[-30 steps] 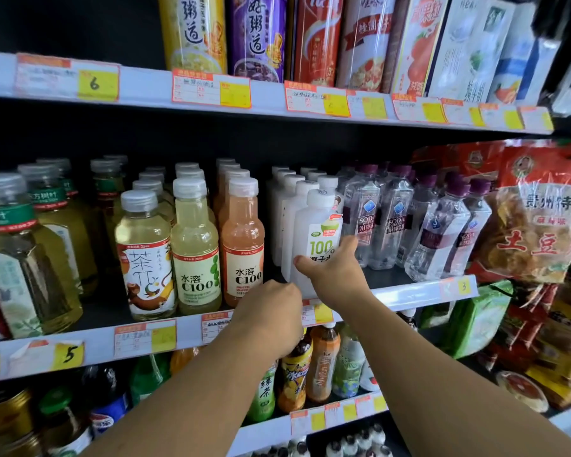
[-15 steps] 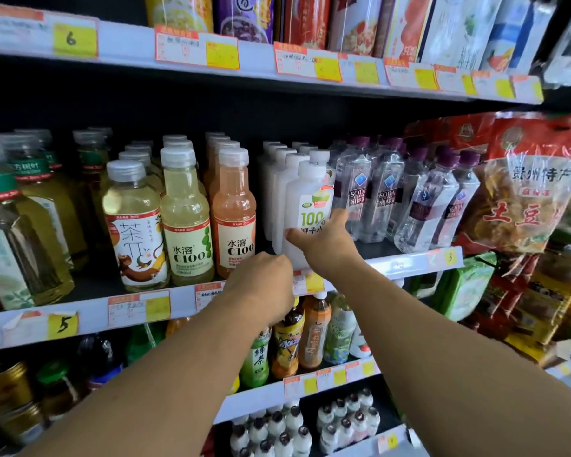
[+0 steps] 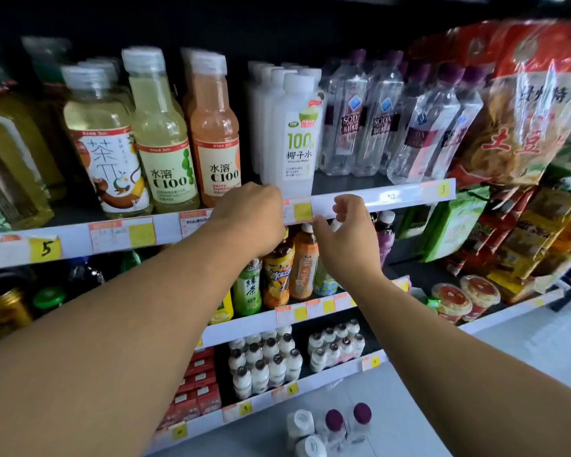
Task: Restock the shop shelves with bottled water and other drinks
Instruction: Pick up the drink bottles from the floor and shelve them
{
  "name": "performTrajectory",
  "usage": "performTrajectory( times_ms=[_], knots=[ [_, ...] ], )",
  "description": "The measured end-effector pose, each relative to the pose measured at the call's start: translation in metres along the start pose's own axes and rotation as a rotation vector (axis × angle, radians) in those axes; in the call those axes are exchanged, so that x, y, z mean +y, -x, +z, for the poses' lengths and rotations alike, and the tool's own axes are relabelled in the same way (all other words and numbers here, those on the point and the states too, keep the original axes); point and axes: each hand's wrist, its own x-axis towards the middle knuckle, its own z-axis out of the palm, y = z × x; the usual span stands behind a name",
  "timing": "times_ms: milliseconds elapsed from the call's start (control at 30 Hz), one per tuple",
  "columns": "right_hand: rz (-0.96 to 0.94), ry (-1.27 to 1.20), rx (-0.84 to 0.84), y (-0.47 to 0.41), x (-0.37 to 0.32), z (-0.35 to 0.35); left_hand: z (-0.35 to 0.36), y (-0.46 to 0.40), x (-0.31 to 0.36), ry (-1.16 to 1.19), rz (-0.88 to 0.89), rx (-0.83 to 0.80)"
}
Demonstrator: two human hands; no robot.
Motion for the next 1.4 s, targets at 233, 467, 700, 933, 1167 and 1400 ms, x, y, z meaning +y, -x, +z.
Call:
performTrajectory(
  times_ms=[233, 467, 700, 933, 1167, 1400],
  knots=[
    [0.033, 0.189, -0.223, 0.054, 0.069, 0.022, 0.073, 0.04, 0.008, 0.089, 0.278, 0.449],
    [0.282, 0.377, -0.662, 0.109, 0.16, 0.071, 0.187, 0.079, 0.016, 0.081, 0.156, -0.612],
    [0.358, 0.553, -0.943, 0.168, 0.251, 0.122, 0.293, 0.128, 0.001, 0.068, 0.081, -0.883],
    [0.344, 0.625, -1.004, 0.193, 0.291, 0.163, 0.357, 0.156, -0.019, 0.041, 0.024, -1.001],
    [0.276, 0.717, -0.99, 0.199, 0.304, 0.179, 0.374, 0.168, -0.026, 0.135, -0.115, -1.029],
    [0.292, 0.563, -0.929, 0.176, 0.273, 0.163, 0.363, 0.166, -0.038, 0.27, -0.237, -0.93]
  ],
)
